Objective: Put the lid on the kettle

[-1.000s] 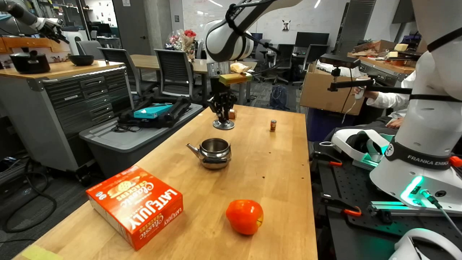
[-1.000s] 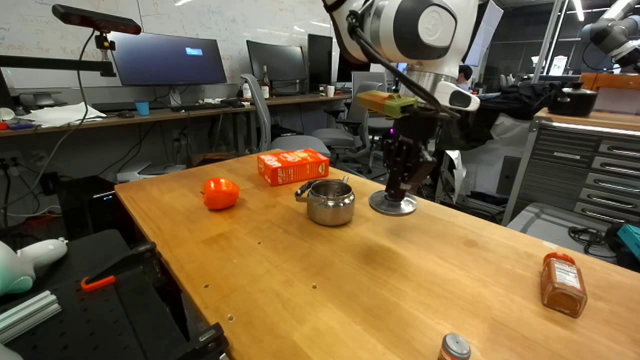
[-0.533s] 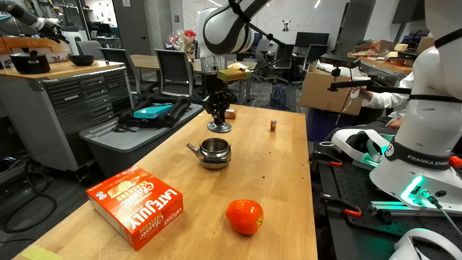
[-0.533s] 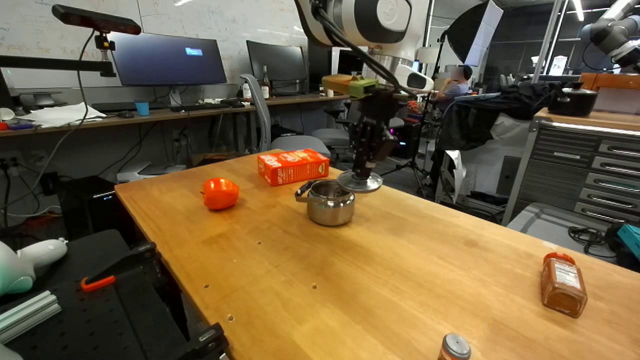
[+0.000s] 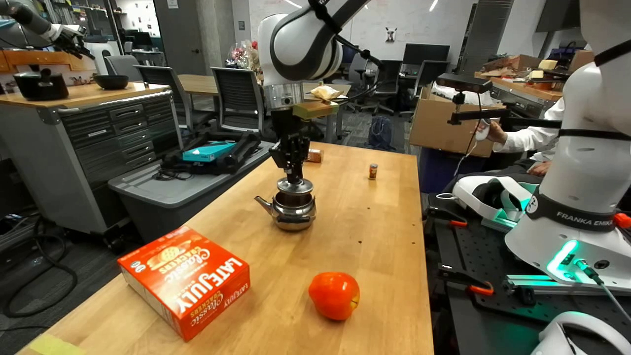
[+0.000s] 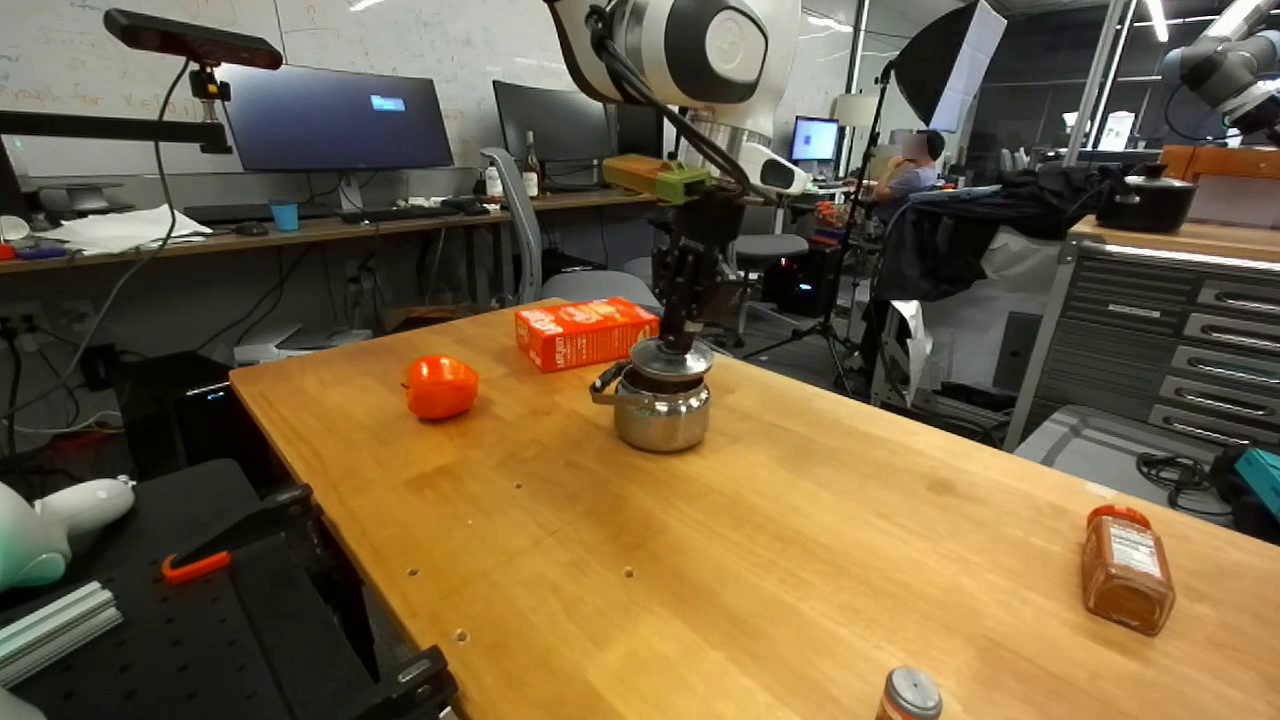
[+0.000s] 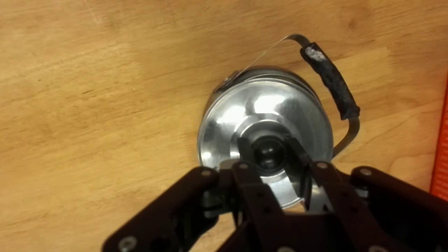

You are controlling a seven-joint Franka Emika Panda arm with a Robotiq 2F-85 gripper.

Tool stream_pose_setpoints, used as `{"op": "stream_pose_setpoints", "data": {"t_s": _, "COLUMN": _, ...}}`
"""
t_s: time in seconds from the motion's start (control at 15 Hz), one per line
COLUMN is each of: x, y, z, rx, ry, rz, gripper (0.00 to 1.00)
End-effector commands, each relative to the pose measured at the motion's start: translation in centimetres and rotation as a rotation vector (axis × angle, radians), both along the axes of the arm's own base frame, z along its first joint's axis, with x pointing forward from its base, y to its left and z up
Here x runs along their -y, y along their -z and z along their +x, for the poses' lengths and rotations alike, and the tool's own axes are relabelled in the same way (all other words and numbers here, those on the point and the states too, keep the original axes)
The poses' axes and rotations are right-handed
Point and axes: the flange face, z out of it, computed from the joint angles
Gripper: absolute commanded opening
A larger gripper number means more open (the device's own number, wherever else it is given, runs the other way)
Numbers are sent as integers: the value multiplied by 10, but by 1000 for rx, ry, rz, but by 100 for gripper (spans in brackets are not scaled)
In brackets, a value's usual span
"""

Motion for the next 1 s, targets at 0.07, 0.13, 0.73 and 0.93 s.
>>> {"op": "stream_pose_setpoints", "data": {"t_s": 0.07, "x": -11, "y": 5, "z": 1, "rx": 27, "ry": -47, "rz": 40, "gripper": 7}}
{"op": "stream_pose_setpoints", "data": {"t_s": 0.13, "x": -12, "y": 8, "z": 2, "rx": 26, "ry": -54, "rz": 41, "gripper": 7}}
{"op": "stream_pose_setpoints", "data": {"t_s": 0.73, "x": -3, "y": 31, "z": 3, "rx": 10, "ry": -60, "rz": 17, "gripper": 7}}
{"op": "stream_pose_setpoints", "data": {"t_s": 0.93, "x": -1, "y": 33, "z": 2, "rx": 4, "ry": -63, "rz": -11, "gripper": 7}}
